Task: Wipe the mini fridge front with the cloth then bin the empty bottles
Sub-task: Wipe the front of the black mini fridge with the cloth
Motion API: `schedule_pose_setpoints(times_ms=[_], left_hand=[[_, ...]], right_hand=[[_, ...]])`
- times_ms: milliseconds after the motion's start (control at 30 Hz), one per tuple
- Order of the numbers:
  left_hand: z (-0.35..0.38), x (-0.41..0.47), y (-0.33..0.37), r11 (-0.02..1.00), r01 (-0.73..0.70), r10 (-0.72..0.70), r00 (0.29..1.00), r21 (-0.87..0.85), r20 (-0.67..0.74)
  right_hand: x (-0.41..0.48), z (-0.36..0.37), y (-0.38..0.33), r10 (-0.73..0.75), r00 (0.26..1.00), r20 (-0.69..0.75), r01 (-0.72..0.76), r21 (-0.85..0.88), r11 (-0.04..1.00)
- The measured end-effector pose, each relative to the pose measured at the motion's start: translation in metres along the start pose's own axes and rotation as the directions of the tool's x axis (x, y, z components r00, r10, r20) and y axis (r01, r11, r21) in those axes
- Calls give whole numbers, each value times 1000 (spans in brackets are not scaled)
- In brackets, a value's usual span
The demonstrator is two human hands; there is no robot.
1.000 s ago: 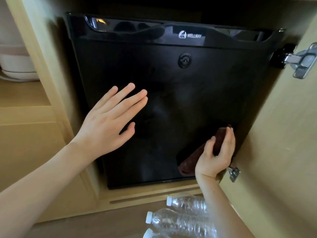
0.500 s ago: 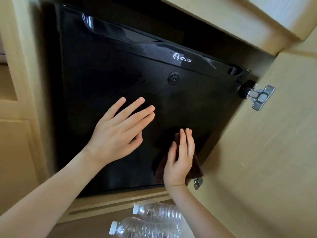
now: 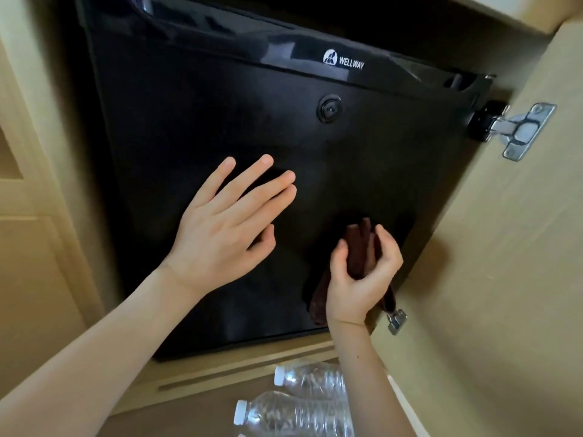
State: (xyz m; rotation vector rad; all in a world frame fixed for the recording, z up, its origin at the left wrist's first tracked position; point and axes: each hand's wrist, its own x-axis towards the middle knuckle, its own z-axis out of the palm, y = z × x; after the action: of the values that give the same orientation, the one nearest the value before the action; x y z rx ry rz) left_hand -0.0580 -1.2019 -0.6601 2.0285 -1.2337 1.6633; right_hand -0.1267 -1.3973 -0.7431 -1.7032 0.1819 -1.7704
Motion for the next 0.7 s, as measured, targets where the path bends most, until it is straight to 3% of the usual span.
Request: schedule_pose_setpoints(times_ms=[133, 233, 400, 567, 633, 700], left_hand=[[1, 0, 1, 1000, -9, 9, 1000, 11, -23], [2, 0, 0, 1000, -12, 13, 999, 16, -37], [3, -1, -1, 999, -22, 23, 999, 34, -48], [3, -2, 0, 999, -25, 26, 999, 36, -45], [1, -2, -2, 999, -35, 36, 999, 29, -23], [-2, -2, -3, 999, -44, 44, 999, 25, 1]], right_hand=[[-4, 9, 3, 41, 974, -221, -69, -120, 990], [-7, 13, 1, 110, 959, -259, -133, -71, 989], [-17, 4, -2, 100, 975, -199, -119, -86, 989], [-50, -19, 1, 117, 989, 88, -90, -265, 960], [-53, -22, 7, 136, 985, 109, -92, -336, 937], [-53, -19, 6, 184, 981, 60, -163, -256, 953]])
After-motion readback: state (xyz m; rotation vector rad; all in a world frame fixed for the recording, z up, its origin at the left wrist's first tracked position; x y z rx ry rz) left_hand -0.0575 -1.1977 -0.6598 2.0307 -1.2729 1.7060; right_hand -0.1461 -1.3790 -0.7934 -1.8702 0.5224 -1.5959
